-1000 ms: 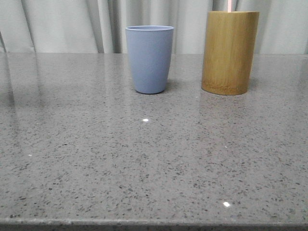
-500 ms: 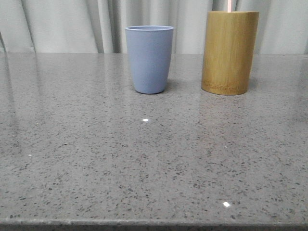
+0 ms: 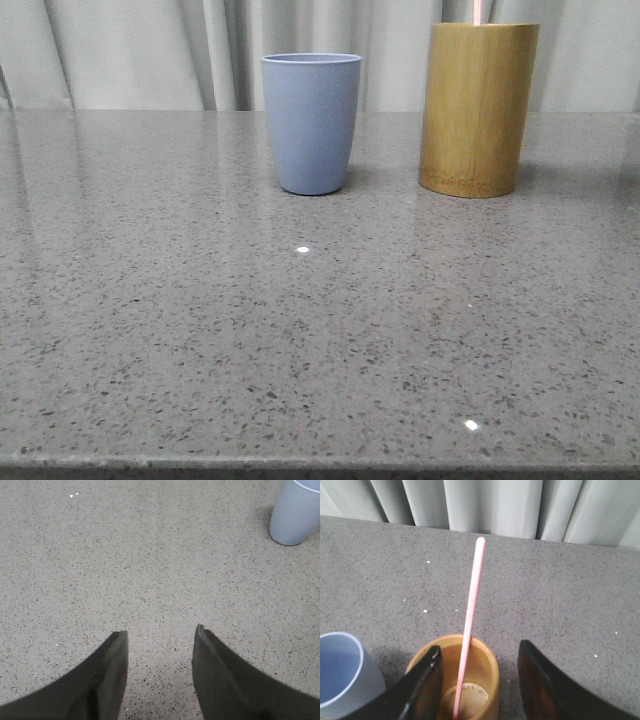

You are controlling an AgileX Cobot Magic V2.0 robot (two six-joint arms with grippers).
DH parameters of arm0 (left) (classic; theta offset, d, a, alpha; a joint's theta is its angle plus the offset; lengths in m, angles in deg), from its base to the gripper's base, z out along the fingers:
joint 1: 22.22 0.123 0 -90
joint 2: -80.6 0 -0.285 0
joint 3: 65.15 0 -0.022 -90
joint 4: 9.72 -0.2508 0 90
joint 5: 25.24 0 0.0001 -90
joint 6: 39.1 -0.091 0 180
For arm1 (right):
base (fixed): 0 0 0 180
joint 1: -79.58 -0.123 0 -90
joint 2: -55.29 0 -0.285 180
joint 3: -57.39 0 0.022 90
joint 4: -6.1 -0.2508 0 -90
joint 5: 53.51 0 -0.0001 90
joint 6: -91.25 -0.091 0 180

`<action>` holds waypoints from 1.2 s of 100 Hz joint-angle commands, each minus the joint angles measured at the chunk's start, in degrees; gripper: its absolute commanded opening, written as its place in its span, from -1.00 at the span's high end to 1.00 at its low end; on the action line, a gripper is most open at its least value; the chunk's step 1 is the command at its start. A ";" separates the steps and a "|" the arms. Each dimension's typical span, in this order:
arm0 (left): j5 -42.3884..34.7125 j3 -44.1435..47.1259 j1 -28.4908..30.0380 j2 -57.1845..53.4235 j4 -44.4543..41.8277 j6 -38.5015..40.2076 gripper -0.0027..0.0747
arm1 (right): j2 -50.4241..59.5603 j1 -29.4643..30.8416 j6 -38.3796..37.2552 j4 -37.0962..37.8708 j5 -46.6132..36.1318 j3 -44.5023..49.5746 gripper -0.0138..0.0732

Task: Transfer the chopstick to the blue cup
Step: 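Reach the right gripper into the bamboo holder and grasp the pink chopstick, then lift the pink chopstick out with the right gripper and carry it over the blue cup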

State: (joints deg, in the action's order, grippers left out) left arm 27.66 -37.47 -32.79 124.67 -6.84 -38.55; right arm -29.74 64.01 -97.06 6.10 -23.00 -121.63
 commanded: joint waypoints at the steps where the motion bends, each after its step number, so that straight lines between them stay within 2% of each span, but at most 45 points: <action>1: -3.28 -1.32 0.18 0.00 0.16 0.70 0.15 | -1.42 -0.03 0.37 0.00 -3.93 -4.56 -0.17; 35: -3.28 -1.32 0.18 0.00 0.16 0.70 0.15 | -9.47 -0.03 0.37 -1.94 -4.29 -11.20 -0.17; 86: -3.28 -1.32 0.18 0.00 0.16 0.70 0.15 | -14.34 -0.03 0.37 -2.14 -9.10 -12.00 -0.14; 93: -3.28 -1.32 0.18 0.00 0.16 0.70 0.15 | -14.34 0.09 0.37 -2.14 -9.10 -12.00 -0.03; 110: -3.28 -1.32 0.18 0.00 0.16 0.70 0.15 | -14.34 0.11 0.37 -2.14 -9.10 -12.00 0.40; 120: -3.28 -1.32 0.18 0.00 0.16 0.70 0.15 | -14.34 0.11 0.37 -2.14 -9.10 -12.00 0.56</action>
State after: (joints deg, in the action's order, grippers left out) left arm 27.83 -37.47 -32.79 124.63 -6.84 -38.46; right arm -46.28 64.01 -97.06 3.91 -27.74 -131.53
